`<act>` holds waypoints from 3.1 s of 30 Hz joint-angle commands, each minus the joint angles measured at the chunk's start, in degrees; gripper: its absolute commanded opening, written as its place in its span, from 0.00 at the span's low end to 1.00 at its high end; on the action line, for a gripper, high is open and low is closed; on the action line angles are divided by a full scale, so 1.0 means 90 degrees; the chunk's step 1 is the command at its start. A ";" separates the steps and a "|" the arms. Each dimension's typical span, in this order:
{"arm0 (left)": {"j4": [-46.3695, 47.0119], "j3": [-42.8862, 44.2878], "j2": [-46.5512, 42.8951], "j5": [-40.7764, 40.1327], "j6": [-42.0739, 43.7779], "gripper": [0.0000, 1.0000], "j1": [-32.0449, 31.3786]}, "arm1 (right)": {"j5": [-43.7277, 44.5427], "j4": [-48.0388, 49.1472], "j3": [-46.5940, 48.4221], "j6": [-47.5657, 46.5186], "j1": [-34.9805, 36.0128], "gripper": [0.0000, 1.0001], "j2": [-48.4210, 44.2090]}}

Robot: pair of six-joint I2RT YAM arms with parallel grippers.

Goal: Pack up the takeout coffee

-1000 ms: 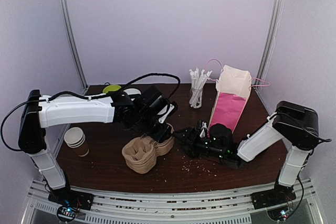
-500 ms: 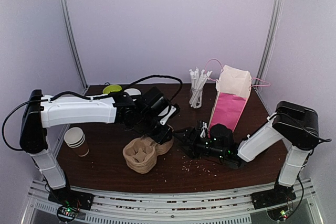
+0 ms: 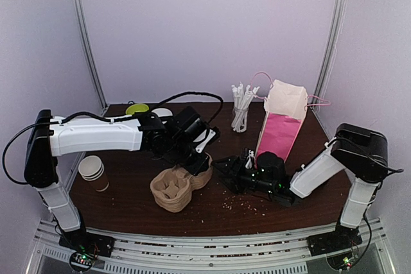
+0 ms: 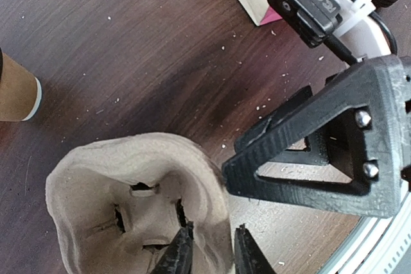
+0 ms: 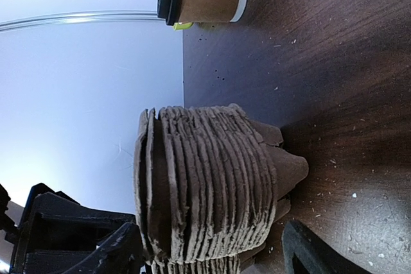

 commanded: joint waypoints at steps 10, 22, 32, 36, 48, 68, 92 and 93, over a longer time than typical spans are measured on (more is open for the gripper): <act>0.0058 0.0148 -0.0120 -0.0058 0.0033 0.29 -0.0016 | -0.0065 0.0401 0.0128 0.0188 -0.0053 0.77 0.0364; 0.0081 0.0185 -0.0029 0.0040 0.0061 0.38 -0.0018 | -0.0227 0.0610 0.0218 0.0163 -0.0058 0.80 0.0457; 0.0046 0.0367 0.0111 -0.0066 0.0101 0.34 -0.0010 | -0.0565 0.0754 0.0408 0.0228 -0.0035 0.78 0.0750; 0.0019 0.0407 0.0164 -0.0140 0.0120 0.34 -0.0014 | -0.0746 0.0866 0.0462 0.0166 -0.0021 0.79 0.0800; -0.0090 0.0432 0.0337 -0.0222 0.0169 0.32 -0.0011 | -0.0935 0.0945 0.0578 0.0121 0.0018 0.82 0.0880; -0.0167 0.0329 0.0138 0.0022 0.0247 0.51 -0.0019 | -0.0897 0.1137 0.0489 0.0155 0.0012 0.84 0.0871; -0.0595 0.0417 0.0208 -0.0197 0.0570 0.24 -0.0019 | -0.0970 0.1268 0.0567 0.0129 0.0012 0.84 0.0821; -0.0596 0.0419 0.0207 -0.0239 0.0558 0.20 -0.0019 | -0.0968 0.1226 0.0568 0.0131 0.0011 0.84 0.0824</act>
